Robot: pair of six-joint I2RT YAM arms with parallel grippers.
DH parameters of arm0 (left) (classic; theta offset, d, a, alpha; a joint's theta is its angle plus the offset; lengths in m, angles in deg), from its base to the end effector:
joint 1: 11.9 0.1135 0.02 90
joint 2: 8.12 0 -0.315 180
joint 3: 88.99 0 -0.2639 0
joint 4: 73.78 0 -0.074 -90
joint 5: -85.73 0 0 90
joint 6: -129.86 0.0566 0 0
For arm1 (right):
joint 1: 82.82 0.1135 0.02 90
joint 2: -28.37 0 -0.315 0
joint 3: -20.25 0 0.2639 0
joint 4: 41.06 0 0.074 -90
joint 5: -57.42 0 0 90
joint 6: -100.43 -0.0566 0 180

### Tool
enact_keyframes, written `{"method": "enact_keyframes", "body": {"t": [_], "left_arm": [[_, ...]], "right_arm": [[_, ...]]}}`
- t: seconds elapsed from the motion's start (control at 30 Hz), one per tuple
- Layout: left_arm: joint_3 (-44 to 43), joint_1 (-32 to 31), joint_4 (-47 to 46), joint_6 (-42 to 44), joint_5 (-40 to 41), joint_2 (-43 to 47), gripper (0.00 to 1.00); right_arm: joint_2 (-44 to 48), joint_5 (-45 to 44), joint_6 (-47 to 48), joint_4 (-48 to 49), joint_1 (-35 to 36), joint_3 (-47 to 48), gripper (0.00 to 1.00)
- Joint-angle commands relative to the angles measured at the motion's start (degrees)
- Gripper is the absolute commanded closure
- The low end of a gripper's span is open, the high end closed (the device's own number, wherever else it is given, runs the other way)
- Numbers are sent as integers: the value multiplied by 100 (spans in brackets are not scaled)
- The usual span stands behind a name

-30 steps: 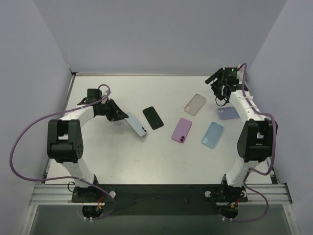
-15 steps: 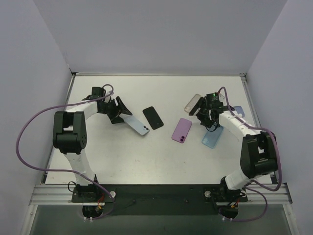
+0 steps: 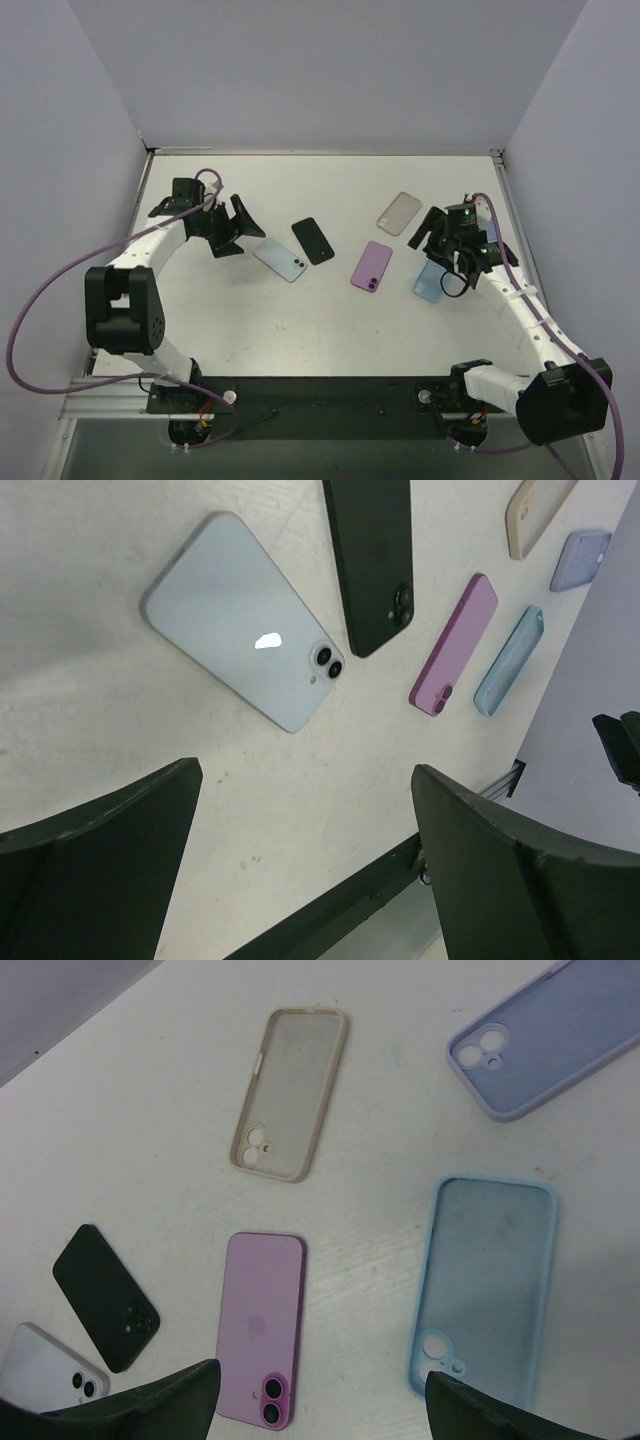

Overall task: Take the phone out of the phone case
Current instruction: Place the phone at the center of the board, then reset both arms

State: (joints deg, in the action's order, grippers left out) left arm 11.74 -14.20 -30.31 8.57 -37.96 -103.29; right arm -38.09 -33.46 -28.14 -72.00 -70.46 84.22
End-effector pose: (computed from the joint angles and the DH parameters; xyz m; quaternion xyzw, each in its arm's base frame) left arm 0.3623 -0.0460 0.2507 -0.1569 0.9129 -0.3406 0.1613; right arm 0.2608 0.0563 0.3189 0.2032 0.8568 0.1976 0.4307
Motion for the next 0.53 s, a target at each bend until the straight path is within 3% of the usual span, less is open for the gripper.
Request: {"method": "enact_keyframes", "body": {"t": [0.0, 0.3, 0.5], "left_arm": [[433, -7, 211, 211, 99, 1070, 3], [1715, -24, 184, -88, 645, 2696, 3], [1999, -16, 456, -9, 767, 3277, 3]], "right_arm": [[580, -333, 227, -672, -14, -318, 23], [1117, -158, 192, -856, 21, -1092, 25], [1319, -184, 78, -891, 21, -1347, 27]]}}
